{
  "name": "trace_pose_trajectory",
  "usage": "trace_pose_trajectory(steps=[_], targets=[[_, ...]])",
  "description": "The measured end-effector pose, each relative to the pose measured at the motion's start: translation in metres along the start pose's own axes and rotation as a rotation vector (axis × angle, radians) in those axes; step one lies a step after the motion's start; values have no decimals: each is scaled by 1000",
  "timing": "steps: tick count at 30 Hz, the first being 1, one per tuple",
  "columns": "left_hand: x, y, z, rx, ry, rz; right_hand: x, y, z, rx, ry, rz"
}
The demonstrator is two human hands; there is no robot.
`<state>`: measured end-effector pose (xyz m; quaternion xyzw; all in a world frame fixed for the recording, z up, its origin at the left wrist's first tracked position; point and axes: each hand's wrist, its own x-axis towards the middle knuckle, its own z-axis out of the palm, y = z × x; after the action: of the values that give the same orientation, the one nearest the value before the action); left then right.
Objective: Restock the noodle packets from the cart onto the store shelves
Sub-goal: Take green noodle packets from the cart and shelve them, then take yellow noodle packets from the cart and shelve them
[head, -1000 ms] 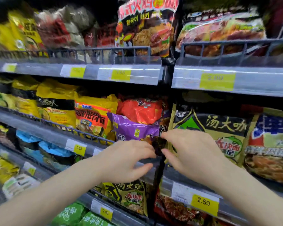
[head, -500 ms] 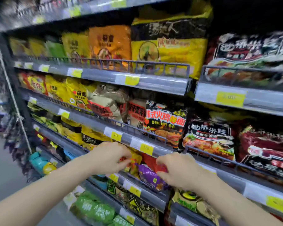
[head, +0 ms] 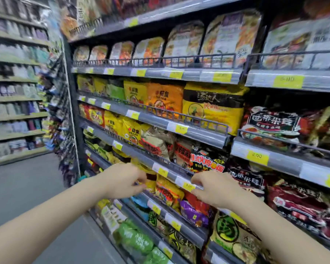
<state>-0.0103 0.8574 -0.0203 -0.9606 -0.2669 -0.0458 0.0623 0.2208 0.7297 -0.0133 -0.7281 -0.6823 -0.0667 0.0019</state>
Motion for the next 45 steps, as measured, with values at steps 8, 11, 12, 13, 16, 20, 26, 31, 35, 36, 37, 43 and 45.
trace_pose_trajectory(steps=[8,11,12,13,16,20,26,31,35,36,37,43,45], targets=[[-141,33,-18,77,-21,-296,-34,-72,-6,54,-11,-240],[-200,44,-23,84,-40,-425,-45,-115,-4,46,-65,-365],[-220,46,-25,79,-50,-472,-46,-131,-5,37,-86,-407],[-241,47,-27,78,-55,-514,-48,-148,-6,27,-104,-450],[-306,43,-33,83,-68,-638,-52,-206,-10,13,-111,-568],[-395,36,-44,97,-47,-800,-62,-289,-15,17,-46,-709],[-517,6,-51,127,3,-928,-65,-416,-23,85,-36,-873],[-599,-30,-57,191,27,-995,-58,-519,-28,112,-42,-919],[-647,-64,-51,222,58,-1006,-51,-581,-20,130,25,-924],[-657,-72,-48,225,71,-1004,-50,-593,-17,139,41,-923],[-665,-81,-44,232,98,-995,-47,-605,-14,149,58,-924],[-694,-146,-9,257,182,-978,-13,-663,9,184,121,-926],[-698,-172,5,245,191,-985,4,-681,20,178,116,-926]])
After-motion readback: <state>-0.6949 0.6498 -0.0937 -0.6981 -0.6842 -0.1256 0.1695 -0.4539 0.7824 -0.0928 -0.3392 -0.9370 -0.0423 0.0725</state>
